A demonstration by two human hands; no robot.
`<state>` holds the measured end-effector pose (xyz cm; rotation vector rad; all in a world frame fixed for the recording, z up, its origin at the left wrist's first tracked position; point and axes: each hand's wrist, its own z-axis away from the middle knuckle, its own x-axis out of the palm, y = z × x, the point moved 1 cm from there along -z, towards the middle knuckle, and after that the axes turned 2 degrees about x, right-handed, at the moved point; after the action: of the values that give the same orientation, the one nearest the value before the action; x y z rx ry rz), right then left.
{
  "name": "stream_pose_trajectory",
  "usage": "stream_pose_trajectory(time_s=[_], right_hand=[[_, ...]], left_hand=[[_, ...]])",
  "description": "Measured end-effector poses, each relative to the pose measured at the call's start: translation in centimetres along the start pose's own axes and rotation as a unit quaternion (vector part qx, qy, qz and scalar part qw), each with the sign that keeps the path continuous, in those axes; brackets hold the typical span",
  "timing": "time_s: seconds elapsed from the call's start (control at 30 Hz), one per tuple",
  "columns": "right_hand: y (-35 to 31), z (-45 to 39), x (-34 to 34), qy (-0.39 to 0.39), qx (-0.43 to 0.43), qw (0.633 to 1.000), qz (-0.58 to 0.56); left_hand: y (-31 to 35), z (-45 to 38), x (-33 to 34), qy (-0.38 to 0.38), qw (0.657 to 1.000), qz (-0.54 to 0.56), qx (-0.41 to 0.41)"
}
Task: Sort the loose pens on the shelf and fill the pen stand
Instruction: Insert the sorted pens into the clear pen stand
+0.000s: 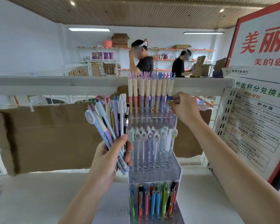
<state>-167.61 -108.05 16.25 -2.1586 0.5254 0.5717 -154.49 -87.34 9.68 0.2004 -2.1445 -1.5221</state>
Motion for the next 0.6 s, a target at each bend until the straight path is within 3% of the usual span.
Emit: stream_pose_trajectory(time_s=[0.13, 0.17, 0.33, 0.6], right_hand=[[-1.5, 2.5, -1.2, 0.046, -0.005, 0.998, -0.052], [-2.4, 3.7, -1.2, 0.029, -0.016, 0.996, -0.082], [-6.9, 9.4, 0.6, -0.196, -0.047, 0.958, -0.204], [-8.5, 10.2, 3.2, -0.253, -0.030, 0.941, -0.222]], left_hand=[[0.0, 0.1, -0.2, -0.006, 1.000, -0.004, -0.002], [0.0, 0.2, -0.2, -0.006, 1.000, -0.003, -0.002], [-0.2, 0.0, 0.0, -0.004, 1.000, 0.004, 0.010], [0.2, 0.4, -1.1, 0.028, 0.999, 0.017, 0.018]])
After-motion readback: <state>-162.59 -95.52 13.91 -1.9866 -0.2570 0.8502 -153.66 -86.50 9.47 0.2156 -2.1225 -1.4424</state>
